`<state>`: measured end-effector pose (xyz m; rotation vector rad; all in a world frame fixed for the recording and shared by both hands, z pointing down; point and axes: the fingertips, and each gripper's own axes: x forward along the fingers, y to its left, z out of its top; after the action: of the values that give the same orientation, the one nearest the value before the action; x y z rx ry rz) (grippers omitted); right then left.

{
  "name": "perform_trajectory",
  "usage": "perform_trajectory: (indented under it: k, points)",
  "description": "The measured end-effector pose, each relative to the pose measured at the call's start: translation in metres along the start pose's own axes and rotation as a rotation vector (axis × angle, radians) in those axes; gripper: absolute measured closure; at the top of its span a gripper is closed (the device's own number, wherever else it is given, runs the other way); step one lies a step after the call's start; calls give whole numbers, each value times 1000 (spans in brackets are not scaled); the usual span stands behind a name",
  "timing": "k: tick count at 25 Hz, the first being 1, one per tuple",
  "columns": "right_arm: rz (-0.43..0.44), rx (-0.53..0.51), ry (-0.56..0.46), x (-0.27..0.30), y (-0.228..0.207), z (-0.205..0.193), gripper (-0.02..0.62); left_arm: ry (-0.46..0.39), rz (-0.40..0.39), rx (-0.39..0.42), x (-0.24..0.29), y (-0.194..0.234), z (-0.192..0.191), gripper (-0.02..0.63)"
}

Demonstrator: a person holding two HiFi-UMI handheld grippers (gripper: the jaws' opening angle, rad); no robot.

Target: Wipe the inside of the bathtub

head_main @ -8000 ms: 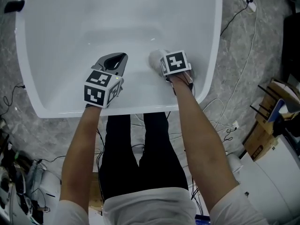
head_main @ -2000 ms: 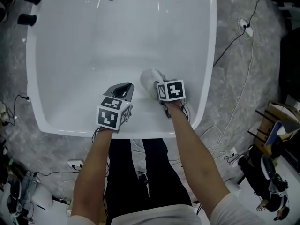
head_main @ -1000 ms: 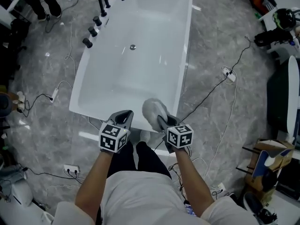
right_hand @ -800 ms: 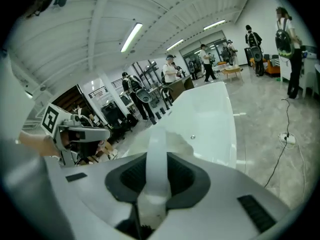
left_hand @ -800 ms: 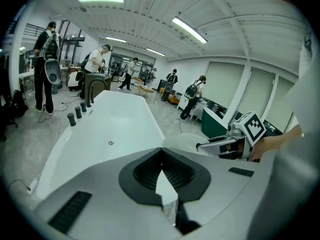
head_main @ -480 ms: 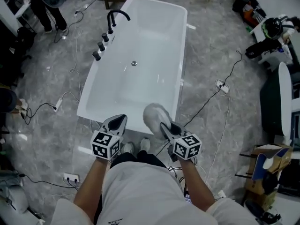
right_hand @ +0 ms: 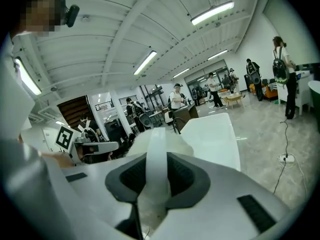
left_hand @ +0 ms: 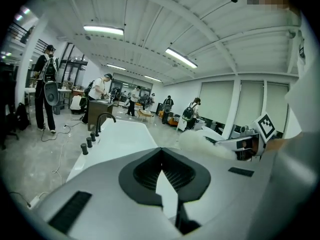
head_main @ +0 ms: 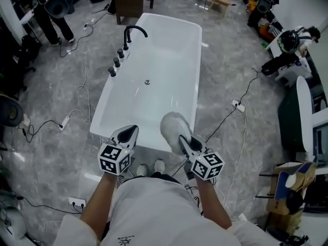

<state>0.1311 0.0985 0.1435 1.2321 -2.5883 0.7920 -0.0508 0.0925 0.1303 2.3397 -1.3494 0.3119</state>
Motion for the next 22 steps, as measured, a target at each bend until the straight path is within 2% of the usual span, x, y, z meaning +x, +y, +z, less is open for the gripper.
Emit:
perform_trajectory:
  k: [4,9,22]
  points:
    - [-23,-40,-38,7,8,18,497,-50,3,8,-3,10,18,600]
    - [-45,-42,-74,4,10,32,497,-86,-13,23,-3,8,34,600]
    - [-55,-55,-84,-2,7,39,497,-105,-19,20,-4,9,45,600]
